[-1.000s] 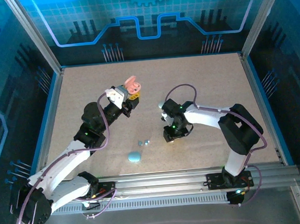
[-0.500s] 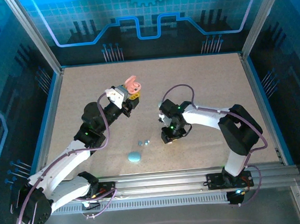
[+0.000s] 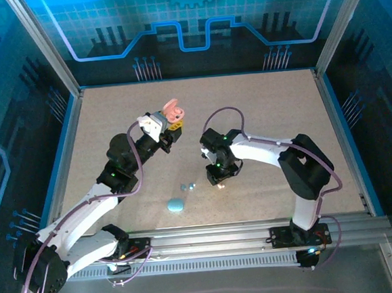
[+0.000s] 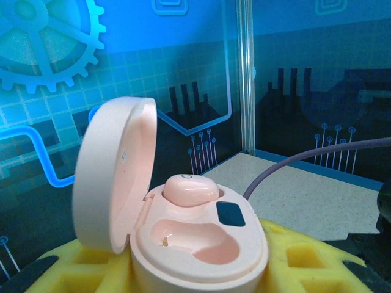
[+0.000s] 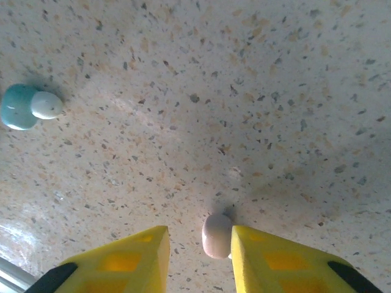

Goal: Insert wireless bluetooth earbuds into charging case

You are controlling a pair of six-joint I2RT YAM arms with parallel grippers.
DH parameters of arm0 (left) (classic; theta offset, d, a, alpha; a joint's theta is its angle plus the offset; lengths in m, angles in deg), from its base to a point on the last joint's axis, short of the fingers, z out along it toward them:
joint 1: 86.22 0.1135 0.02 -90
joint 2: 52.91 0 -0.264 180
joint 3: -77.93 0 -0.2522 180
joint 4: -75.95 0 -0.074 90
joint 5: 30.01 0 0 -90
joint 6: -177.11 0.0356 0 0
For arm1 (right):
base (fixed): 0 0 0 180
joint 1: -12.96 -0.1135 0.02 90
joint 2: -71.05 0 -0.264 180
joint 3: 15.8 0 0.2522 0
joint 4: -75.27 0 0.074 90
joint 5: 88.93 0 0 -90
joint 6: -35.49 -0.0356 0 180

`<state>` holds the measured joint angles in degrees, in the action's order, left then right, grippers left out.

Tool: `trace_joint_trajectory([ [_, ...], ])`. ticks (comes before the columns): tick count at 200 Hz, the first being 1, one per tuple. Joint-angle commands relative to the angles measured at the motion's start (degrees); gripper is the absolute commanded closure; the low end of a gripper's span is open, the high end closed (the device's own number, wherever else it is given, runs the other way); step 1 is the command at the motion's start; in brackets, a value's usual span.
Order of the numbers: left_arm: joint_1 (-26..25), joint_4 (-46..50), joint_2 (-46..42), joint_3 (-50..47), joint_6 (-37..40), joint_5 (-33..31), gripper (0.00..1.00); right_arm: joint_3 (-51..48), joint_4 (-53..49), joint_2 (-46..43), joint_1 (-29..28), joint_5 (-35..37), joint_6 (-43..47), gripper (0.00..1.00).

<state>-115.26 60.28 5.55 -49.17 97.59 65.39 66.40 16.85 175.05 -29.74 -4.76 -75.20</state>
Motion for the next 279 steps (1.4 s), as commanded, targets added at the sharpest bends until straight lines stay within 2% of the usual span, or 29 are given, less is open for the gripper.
trace_joint_trajectory([
  [1,0.3,-2.39,-0.36,-0.55,-0.29,0.62,0.68,1.94,-3.62,2.06,-1.03,1.82,1.19,0.67],
  [141,0.31,-2.56,-0.27,-0.73,-0.47,0.57,0.69,3.7,-5.97,6.5,-2.06,2.75,1.69,0.71],
  [230,0.37,-2.41,-0.25,-0.65,-0.63,0.57,0.69,4.59,-6.21,5.42,-2.19,0.68,3.46,0.62],
  [279,0.38,-2.32,-0.36,-0.55,-0.64,0.5,0.68,5.38,-7.54,6.91,-2.21,2.7,4.35,0.63],
])
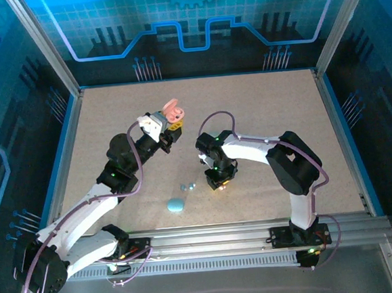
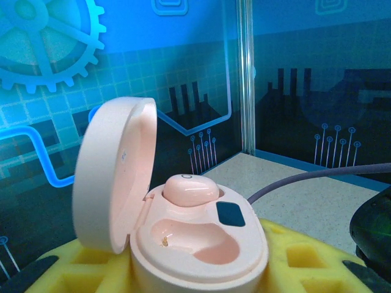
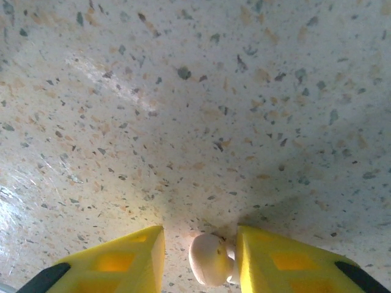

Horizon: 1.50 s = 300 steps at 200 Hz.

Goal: Insert wireless bluetooth earbuds into charging case

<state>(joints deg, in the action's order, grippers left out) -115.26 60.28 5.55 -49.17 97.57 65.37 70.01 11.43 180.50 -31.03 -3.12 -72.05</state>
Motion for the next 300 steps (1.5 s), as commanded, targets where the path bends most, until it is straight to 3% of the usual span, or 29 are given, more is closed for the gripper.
trace_joint_trajectory([
  [1,0.38,-2.35,-0.36,-0.55,-0.62,0.51,0.69,1.78,-2.12,1.47,-0.92,1.09,1.24,0.63],
  [98,0.37,-2.24,-0.36,-0.33,-0.86,0.8,0.68,1.12,-3.72,1.69,-0.6,2.28,2.05,0.73],
  [166,0.33,-2.16,-0.11,-0.18,-0.97,1.03,0.69,-1.03,-1.59,-0.21,2.89,2.37,-1.58,0.71],
  [241,0.34,-2.23,-0.19,-0.29,-1.11,0.99,0.69,-0.91,-2.96,0.16,1.76,-1.65,1.25,0.68],
  [300,0.34,-2.24,-0.28,-0.37,-1.14,0.96,0.69,0.27,-5.36,2.17,0.89,0.75,1.67,0.7],
])
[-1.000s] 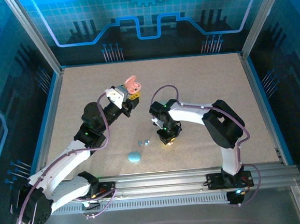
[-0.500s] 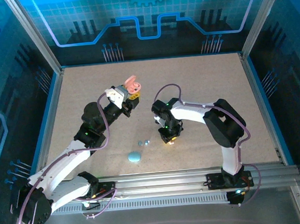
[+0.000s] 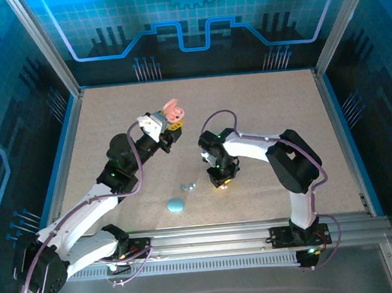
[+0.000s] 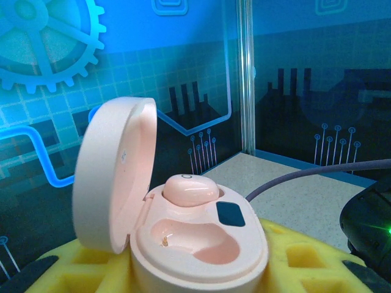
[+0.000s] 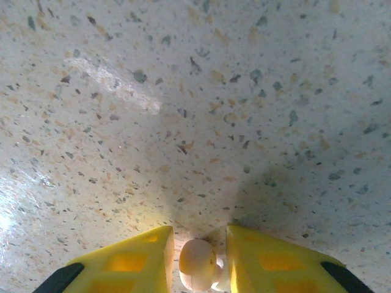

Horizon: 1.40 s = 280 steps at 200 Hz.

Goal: Insert wireless bluetooth earbuds into charging case

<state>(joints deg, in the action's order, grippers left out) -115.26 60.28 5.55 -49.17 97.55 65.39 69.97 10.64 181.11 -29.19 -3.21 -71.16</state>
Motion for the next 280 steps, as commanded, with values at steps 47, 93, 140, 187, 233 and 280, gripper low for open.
trace_joint_trajectory([
  [47,0.36,-2.21,-0.33,-0.37,-1.04,0.85,0.69,1.12,-5.82,1.24,-2.04,1.2,0.92,0.69],
  [93,0.34,-2.21,-0.24,-0.23,-1.13,0.92,0.69,1.2,-4.42,1.91,-2.03,2.46,-0.19,0.69],
  [140,0.34,-2.21,-0.1,-0.4,-1.22,1.04,0.69,2.26,-2.87,1.42,-1.53,2.08,-3.27,0.65],
  [187,0.35,-2.16,-0.1,-0.47,-1.13,0.92,0.69,1.32,-1.53,1.12,-0.31,0.44,-6.21,0.69],
  [233,0.34,-2.22,-0.1,-0.55,-1.03,0.84,0.69,1.03,-2.13,1.85,-0.15,0.5,-6.61,0.73],
  [280,0.35,-2.21,-0.18,-0.55,-0.95,0.74,0.69,0.77,-3.39,1.91,-0.12,0.67,-6.63,0.71],
])
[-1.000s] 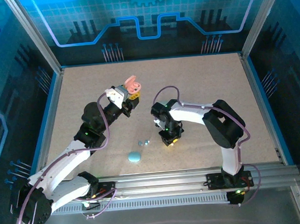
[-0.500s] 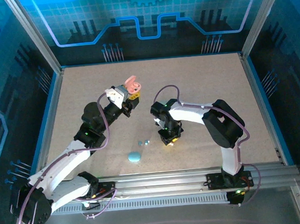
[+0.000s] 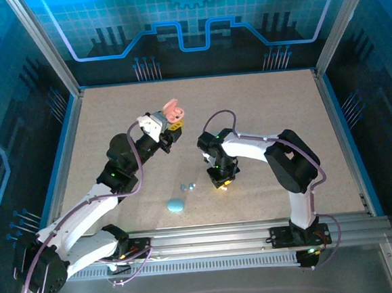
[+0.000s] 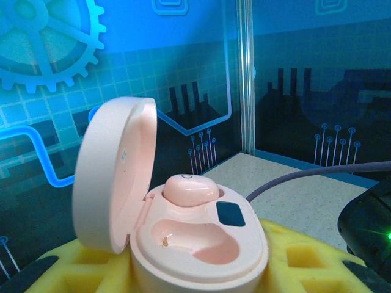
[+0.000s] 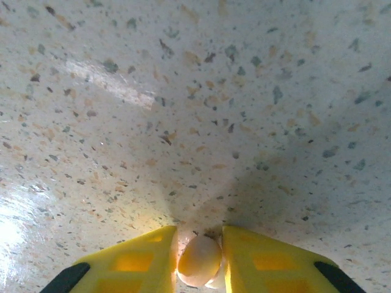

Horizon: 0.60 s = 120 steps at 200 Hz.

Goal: Insert wireless bluetooth earbuds into charging case

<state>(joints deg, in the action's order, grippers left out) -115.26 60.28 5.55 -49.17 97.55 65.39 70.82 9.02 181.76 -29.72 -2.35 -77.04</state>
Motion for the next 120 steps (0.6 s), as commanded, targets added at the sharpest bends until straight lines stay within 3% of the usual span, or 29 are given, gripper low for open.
trace_joint_trajectory([
  [1,0.32,-2.21,-0.23,-0.55,-0.95,0.74,0.69,-0.09,-1.85,1.26,0.4,-0.18,-0.72,0.71],
  [120,0.34,-2.12,0.2,-0.11,-1.12,1.18,0.69,-0.04,-2.79,0.9,-0.44,0.14,-1.91,0.73],
])
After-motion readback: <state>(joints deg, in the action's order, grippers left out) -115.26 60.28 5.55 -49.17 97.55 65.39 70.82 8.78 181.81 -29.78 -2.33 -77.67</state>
